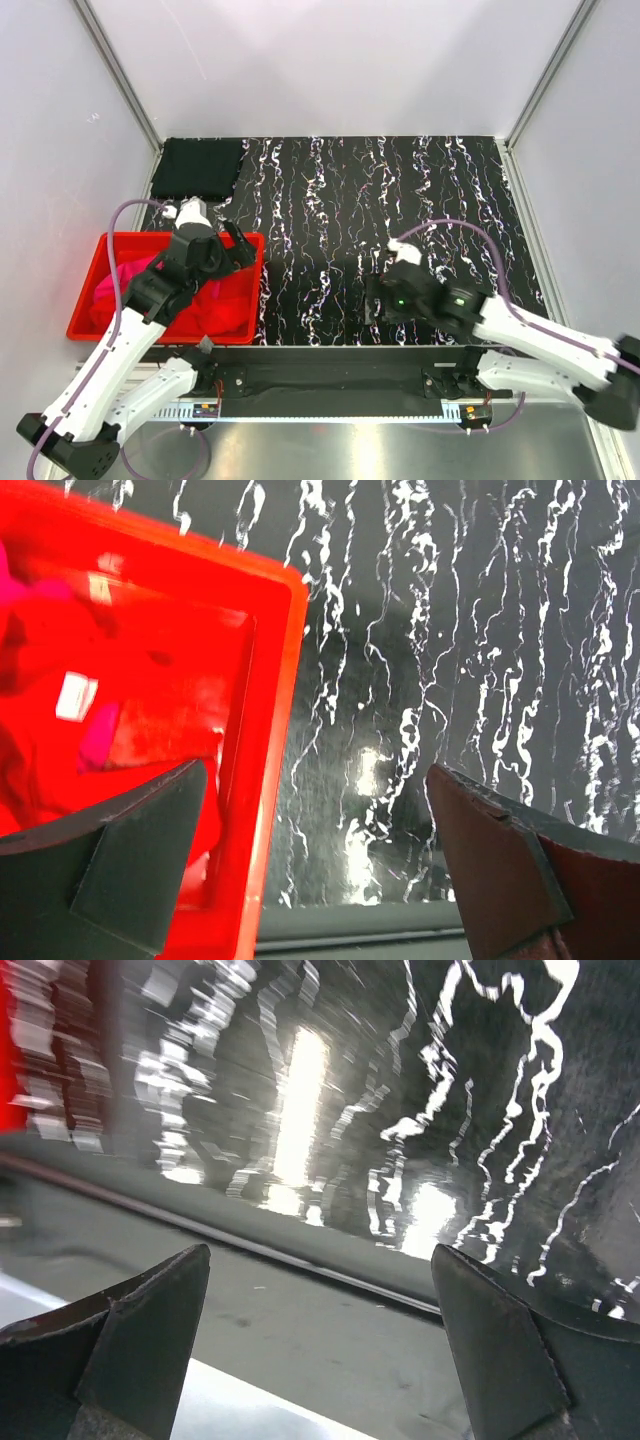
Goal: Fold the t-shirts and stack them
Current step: Grab the tshirt from the pile
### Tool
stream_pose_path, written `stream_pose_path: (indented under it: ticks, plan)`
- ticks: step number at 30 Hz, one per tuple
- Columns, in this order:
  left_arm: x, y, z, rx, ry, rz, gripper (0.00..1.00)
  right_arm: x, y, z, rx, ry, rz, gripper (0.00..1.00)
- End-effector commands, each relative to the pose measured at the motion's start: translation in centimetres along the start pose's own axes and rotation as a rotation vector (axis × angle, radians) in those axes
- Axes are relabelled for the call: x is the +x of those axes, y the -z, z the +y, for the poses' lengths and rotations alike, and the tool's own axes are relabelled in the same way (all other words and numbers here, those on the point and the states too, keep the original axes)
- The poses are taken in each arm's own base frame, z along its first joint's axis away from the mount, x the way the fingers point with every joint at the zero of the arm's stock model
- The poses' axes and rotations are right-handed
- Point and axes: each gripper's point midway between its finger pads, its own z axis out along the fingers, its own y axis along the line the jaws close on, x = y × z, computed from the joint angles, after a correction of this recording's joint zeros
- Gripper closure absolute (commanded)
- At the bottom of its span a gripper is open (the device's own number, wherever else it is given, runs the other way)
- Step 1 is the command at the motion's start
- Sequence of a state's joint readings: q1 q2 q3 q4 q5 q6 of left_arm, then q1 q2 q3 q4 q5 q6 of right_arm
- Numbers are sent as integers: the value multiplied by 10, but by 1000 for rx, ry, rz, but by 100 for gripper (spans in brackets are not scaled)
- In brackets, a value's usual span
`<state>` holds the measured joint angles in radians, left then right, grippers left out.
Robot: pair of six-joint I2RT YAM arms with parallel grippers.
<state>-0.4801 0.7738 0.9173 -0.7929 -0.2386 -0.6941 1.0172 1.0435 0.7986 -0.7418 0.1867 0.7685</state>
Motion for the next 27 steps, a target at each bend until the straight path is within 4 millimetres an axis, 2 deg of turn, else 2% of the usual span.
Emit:
stream_pose_path:
  ticks: [1,2,7,8,10,11,16,21,25,27]
  plan:
    - [2,7,7,-26,107,-11,1,-32,27,11,-119,-124,-193,0]
    - [2,10,11,-37,141,-20,1,-41,37,12,-156,-149,-251,0]
    - [13,6,39,-177,162,54,1,-50,52,24,-266,-145,-313,1]
    - [11,3,55,-236,172,74,1,-49,52,27,-280,-129,-311,0]
    - [22,-5,67,-267,171,182,1,-50,50,27,-272,-119,-306,0]
    - [19,-6,82,-316,223,189,1,-47,47,23,-239,-110,-290,0]
    - [15,-5,98,-368,272,177,1,-37,37,12,-163,-85,-240,0]
    - [41,-14,125,-521,324,226,2,-34,35,17,-196,-84,-227,0]
    - [42,-18,149,-652,361,167,6,-36,35,24,-237,-73,-240,0]
    - [43,-26,152,-659,391,164,7,-37,35,24,-235,-67,-242,0]
